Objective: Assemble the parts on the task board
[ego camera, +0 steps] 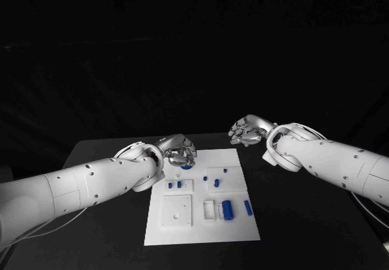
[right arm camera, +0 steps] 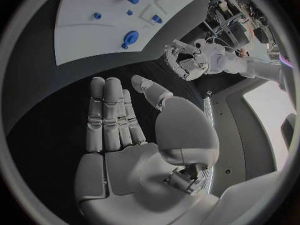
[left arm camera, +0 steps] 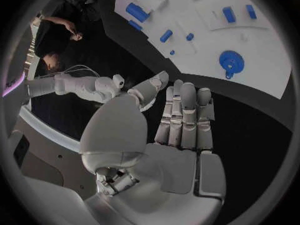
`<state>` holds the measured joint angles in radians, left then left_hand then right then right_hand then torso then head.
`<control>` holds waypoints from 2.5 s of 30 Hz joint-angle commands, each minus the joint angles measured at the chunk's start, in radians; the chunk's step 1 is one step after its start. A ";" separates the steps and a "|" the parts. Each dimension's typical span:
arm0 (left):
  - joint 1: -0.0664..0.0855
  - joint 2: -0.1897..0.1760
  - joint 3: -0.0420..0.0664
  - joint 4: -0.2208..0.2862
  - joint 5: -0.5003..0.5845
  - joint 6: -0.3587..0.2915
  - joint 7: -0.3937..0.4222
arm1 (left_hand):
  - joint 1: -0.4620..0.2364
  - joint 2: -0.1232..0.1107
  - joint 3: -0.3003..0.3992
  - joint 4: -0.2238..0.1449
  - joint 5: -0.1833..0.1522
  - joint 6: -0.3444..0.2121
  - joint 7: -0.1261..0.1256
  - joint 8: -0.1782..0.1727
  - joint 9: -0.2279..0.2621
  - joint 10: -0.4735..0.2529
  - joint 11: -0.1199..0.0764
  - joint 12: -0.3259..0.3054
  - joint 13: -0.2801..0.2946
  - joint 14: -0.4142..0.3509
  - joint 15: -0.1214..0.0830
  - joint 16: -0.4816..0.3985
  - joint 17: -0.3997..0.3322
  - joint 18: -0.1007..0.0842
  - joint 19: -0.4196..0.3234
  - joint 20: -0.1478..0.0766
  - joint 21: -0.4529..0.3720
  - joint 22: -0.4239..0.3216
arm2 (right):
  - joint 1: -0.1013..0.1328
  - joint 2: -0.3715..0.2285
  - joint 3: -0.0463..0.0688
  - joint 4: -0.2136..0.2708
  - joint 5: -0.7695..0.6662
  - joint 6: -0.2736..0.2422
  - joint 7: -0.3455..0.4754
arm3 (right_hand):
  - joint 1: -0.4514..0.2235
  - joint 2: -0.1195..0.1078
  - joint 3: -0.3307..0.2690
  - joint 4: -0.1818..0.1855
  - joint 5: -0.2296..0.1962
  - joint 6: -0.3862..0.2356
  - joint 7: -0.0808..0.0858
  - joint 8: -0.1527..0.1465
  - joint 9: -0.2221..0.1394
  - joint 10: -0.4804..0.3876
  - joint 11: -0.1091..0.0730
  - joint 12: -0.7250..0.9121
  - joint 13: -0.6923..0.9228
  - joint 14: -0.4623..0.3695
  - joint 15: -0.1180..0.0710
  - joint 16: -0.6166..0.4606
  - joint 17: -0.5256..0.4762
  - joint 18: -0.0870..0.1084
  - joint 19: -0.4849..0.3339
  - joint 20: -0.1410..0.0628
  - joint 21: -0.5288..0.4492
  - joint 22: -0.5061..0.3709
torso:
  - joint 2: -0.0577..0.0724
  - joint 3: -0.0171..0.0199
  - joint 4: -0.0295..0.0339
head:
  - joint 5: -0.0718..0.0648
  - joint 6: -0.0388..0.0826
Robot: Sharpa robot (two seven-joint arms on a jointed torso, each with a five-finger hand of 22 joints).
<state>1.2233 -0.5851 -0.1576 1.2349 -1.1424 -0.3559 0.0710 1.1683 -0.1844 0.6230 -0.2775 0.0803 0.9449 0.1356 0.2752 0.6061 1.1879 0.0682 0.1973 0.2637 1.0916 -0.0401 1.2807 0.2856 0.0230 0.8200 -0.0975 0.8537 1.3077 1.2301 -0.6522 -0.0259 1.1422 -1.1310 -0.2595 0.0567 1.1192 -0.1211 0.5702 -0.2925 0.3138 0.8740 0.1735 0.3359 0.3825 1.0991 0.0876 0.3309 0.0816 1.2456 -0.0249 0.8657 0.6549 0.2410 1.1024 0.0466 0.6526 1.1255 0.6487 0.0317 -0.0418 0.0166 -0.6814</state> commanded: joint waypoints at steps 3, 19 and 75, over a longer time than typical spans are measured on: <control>0.001 0.042 -0.002 -0.047 -0.131 0.061 -0.052 | -0.006 -0.001 -0.003 0.006 -0.004 -0.007 -0.001 -0.008 -0.004 0.000 0.004 -0.012 -0.002 0.014 0.000 0.012 0.005 0.022 0.016 -0.042 0.000 0.009 | 0.000 0.004 0.000 0.004 -0.018 -0.023 -0.007 | -0.002 -0.006 0.005 0.001 0.005 0.001 0.001 0.000 -0.001 0.007 0.002 -0.006 -0.001 0.005 0.002 0.004 0.004 0.021 0.009 -0.002 0.008 0.001 | 0.000 0.0000 -0.0006 | -0.001 -0.002; -0.026 0.158 -0.043 -0.169 -0.211 0.095 -0.063 | -0.020 -0.005 -0.015 0.016 -0.007 -0.006 0.000 -0.012 -0.012 0.008 0.002 -0.040 -0.003 0.045 -0.002 0.045 0.023 0.037 0.051 -0.044 0.015 0.015 | 0.000 0.012 0.002 0.005 0.002 -0.035 -0.018 | -0.008 -0.005 0.009 0.002 0.008 -0.001 0.002 -0.001 -0.002 0.009 0.002 -0.015 -0.003 0.007 0.002 0.010 0.011 0.021 0.014 -0.004 0.013 0.005 | 0.000 -0.0014 0.0007 | -0.007 -0.016; -0.111 0.327 -0.053 -0.412 -0.200 0.097 -0.076 | -0.028 0.006 -0.016 0.031 -0.011 -0.048 0.018 -0.022 -0.048 -0.049 0.035 -0.123 -0.084 0.084 0.029 0.099 0.044 0.083 0.090 -0.010 0.021 0.015 | 0.029 0.032 0.006 0.016 0.009 -0.033 -0.025 | -0.017 -0.004 0.017 0.003 0.016 0.000 0.002 -0.001 -0.003 0.017 0.001 -0.029 -0.004 0.015 0.000 0.022 0.026 0.021 0.027 -0.011 0.023 0.015 | 0.014 0.0013 -0.0090 | -0.026 -0.023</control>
<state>1.1145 -0.2629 -0.2110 0.8223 -1.3493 -0.2785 -0.0009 1.1406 -0.1856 0.6102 -0.2468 0.0757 0.8902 0.1545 0.2492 0.5567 1.1330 0.1014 0.0705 0.1800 1.1706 -0.0122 1.3755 0.3286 0.0432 0.9063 -0.1086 0.8710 1.3080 1.2589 -0.6218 -0.0204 1.1558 -1.1226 -0.2944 0.0295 1.1151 -0.1251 0.5840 -0.2898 0.3254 0.8760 0.1714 0.3359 0.3809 1.1098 0.0911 0.3056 0.0792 1.2526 -0.0247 0.8830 0.6794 0.2410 1.1272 0.0391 0.6696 1.1397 0.6621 0.0331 -0.0511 -0.0081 -0.7031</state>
